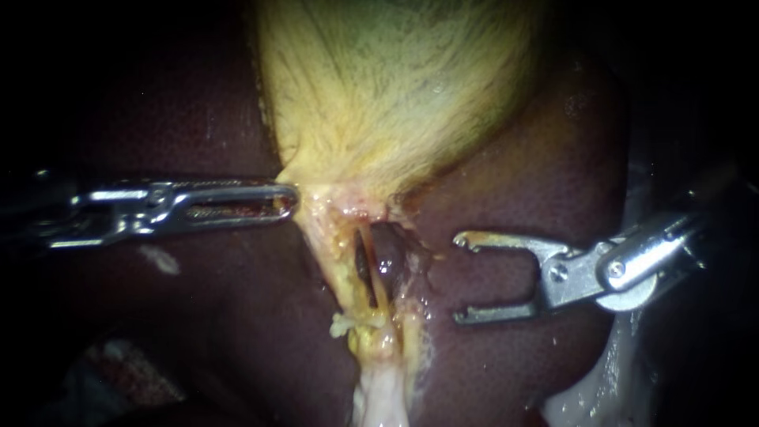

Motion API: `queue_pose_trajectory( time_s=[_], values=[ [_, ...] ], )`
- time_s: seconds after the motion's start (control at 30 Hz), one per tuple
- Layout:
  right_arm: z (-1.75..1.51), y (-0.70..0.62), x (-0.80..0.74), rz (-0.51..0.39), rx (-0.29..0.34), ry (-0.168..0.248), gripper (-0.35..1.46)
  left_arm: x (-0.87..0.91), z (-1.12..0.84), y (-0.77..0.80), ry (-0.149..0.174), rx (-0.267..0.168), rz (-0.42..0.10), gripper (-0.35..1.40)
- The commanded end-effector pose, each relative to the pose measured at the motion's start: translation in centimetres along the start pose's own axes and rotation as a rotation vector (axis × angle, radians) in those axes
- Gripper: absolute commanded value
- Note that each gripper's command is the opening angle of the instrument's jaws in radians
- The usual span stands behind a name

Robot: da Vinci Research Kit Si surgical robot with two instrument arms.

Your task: Going back first clip left tube

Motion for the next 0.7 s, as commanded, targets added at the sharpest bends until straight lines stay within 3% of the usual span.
queue_pose_trajectory(
  time_s=[0.03,0.37,0.7],
  values=[
    [0.00,0.00,0.00,0.000,0.000,0.001,0.60,0.03,0.05,0.01,0.003,-0.011,0.004,-0.35],
    [-0.03,-0.01,0.00,0.001,-0.001,0.007,0.60,0.21,0.50,0.05,0.043,-0.006,0.018,-0.35],
    [-0.04,-0.01,0.00,0.001,-0.001,0.007,0.60,0.25,0.62,0.01,0.054,-0.001,0.027,-0.35]
  ],
)
